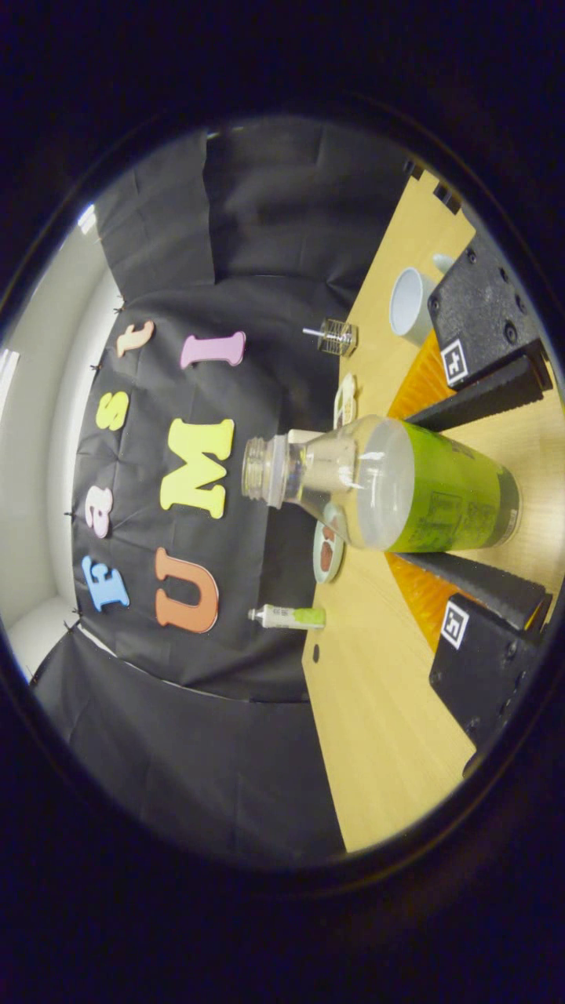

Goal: Take the bottle from table, then pour the juice into the cup, finally place the bottle on the coaster

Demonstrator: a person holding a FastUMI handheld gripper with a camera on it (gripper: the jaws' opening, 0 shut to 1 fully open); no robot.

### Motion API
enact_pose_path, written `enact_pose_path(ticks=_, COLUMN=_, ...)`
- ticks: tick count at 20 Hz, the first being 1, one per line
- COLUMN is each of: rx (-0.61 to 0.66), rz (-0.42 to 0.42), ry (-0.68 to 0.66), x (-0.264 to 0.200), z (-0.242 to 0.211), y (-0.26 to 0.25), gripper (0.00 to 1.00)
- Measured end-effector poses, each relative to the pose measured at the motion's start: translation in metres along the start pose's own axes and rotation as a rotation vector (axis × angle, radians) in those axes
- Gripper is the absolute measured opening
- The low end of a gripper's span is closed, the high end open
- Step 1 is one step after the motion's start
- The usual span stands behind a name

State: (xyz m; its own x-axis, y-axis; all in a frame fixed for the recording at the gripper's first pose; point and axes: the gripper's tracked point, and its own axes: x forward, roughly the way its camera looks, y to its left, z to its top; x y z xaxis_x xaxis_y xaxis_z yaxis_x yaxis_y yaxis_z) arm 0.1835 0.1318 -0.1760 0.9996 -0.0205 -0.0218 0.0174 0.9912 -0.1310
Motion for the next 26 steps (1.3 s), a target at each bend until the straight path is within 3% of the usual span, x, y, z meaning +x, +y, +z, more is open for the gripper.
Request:
enact_pose_path(ticks=4, rx=0.044, rz=0.002, ry=0.026, x=-0.008, z=0.004, y=-0.002, gripper=0.81)
enact_pose_path(ticks=9, rx=0.156, rz=0.055, ry=0.05, x=-0.015, z=0.017, y=0.002, gripper=0.8)
enact_pose_path(ticks=14, rx=0.253, rz=0.041, ry=0.042, x=-0.02, z=0.033, y=-0.011, gripper=0.8)
enact_pose_path(ticks=26, rx=0.689, rz=0.187, ry=0.116, x=-0.005, z=0.042, y=-0.018, gripper=0.8)
